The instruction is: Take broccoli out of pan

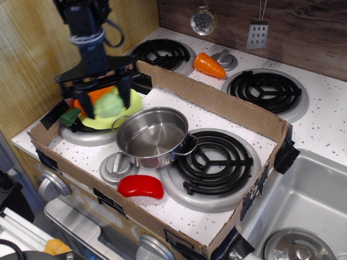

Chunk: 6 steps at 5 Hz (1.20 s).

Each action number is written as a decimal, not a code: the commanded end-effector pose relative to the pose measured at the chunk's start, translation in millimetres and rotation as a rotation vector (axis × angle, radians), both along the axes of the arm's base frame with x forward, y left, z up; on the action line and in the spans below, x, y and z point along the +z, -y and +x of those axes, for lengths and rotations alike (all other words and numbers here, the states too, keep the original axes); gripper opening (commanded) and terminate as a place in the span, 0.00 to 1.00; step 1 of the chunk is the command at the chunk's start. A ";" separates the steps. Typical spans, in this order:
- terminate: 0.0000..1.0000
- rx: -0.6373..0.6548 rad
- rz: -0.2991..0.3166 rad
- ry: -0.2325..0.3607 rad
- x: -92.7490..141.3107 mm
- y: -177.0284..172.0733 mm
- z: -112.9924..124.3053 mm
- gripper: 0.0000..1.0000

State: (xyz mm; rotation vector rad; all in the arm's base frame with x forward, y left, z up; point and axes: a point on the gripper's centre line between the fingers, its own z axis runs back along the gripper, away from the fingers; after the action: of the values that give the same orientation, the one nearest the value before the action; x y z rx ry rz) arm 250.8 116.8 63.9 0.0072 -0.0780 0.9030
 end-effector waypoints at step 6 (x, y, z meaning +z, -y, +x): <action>0.00 0.010 0.076 0.035 -13.2 -28.0 -37.8 1.00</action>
State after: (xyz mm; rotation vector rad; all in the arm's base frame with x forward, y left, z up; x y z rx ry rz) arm 205.2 139.1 39.7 0.0549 -0.0987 0.9136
